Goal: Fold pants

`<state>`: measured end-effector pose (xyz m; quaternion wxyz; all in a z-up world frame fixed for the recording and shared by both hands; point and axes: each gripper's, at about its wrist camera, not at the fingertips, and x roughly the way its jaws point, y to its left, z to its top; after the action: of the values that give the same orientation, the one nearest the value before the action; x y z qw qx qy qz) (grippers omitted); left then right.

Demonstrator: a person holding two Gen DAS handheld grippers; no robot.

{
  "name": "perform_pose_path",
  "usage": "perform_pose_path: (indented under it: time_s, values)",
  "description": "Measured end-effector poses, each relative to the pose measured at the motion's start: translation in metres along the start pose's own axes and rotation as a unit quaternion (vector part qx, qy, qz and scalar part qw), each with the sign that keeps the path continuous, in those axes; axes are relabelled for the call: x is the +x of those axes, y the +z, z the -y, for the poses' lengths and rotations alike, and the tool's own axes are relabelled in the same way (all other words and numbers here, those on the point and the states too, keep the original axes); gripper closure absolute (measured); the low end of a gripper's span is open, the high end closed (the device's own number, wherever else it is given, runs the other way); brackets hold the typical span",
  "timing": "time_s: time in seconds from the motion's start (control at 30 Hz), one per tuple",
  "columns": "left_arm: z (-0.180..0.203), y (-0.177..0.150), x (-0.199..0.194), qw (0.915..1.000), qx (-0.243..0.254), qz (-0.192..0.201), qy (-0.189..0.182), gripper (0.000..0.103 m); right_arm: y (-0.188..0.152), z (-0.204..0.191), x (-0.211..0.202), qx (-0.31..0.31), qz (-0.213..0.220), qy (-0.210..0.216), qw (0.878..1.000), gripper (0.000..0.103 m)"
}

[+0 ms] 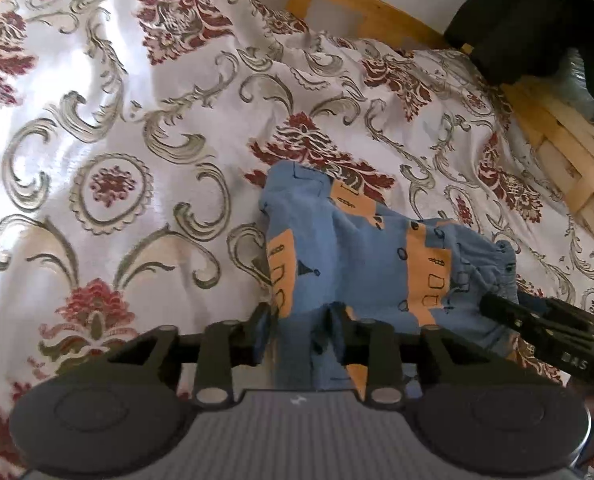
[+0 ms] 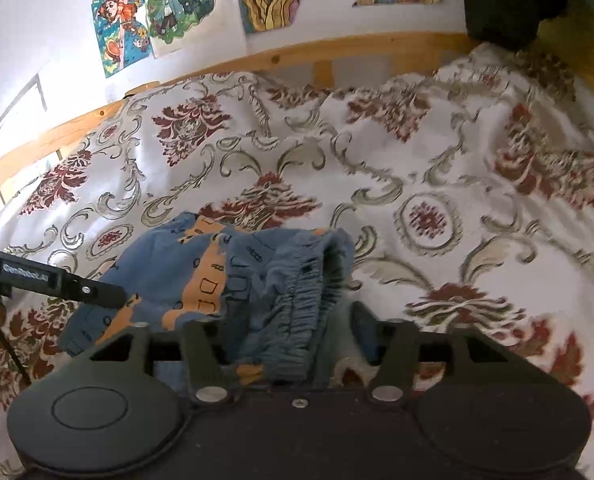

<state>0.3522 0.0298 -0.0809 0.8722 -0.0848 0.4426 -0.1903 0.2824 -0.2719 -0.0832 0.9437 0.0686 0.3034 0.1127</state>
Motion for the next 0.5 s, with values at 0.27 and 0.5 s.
perform_pose_path:
  time_s: [0.27,0.5]
  values:
    - [0.018,-0.011,-0.043,0.997,0.024,0.045,0.057,0.016,-0.004,-0.011,-0.041,-0.011,0.04,-0.013,0.999,0.006]
    - [0.039,-0.037,-0.085,0.9899,0.055,0.083,0.101,0.004,-0.005,-0.035,-0.076,-0.051,0.079,-0.017,0.995,0.001]
